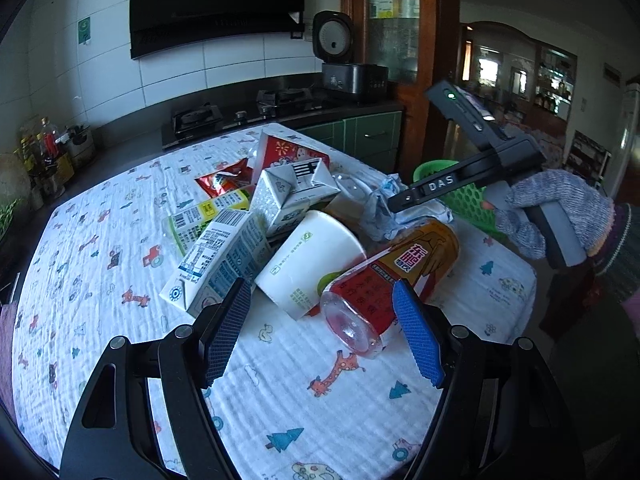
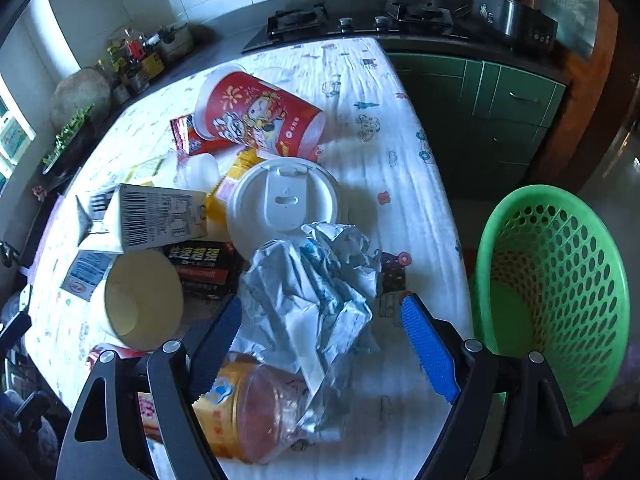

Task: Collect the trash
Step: 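Reach the right gripper to the crumpled foil and grasp it, then drop the foil into the green basket while the left gripper grasps the red-yellow bottle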

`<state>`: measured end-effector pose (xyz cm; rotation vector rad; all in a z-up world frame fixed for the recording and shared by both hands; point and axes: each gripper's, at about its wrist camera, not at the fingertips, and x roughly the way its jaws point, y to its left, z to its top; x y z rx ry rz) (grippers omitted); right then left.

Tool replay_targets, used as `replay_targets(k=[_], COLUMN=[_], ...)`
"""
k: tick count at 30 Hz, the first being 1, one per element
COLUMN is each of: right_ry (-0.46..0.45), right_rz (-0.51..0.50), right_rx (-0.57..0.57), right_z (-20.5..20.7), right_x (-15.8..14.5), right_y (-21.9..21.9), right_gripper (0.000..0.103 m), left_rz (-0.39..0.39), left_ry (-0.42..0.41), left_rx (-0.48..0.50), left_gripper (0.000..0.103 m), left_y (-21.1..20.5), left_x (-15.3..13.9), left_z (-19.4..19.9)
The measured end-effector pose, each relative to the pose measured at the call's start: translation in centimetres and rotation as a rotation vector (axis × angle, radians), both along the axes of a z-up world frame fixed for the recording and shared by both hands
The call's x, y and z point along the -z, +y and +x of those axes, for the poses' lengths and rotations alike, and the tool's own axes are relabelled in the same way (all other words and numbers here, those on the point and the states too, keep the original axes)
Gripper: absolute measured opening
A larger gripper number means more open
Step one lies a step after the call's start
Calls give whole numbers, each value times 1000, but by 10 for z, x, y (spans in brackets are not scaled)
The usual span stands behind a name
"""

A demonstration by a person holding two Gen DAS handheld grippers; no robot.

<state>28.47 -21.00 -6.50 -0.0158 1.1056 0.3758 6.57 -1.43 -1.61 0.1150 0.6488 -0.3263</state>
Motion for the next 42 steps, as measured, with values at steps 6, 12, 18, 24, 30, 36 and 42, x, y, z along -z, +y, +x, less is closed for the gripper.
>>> replay_targets(k=[6,12,18,24,30,36,42], right_ry=[71,85,30,-39,-96,-119,-129], right_rz=[17,58,86,102,91,79,54], right_rx=[6,37,76,105,146,215,288], right_z=[16,17,7,-8,-27,-41,-50], right_x=[22,30,14,-11,-31,-40,-40], right_y=[-3,-12,-25,-40,-63,-99,-134], right_gripper=[75,44,30,27,27,27,27], left_rz=[25,53,67,138,212,275,315], left_ry=[4,24,54,50,72,143,187], left_rx=[113,222,302,395,523,551,544], left_gripper=[73,73,78,80,82,83,80], left_y=[-19,-38,-56,-80,-97,-107,-114], left_x=[1,7,13,12,15,30,43], left_z=[7,16,28,38,49,68,79])
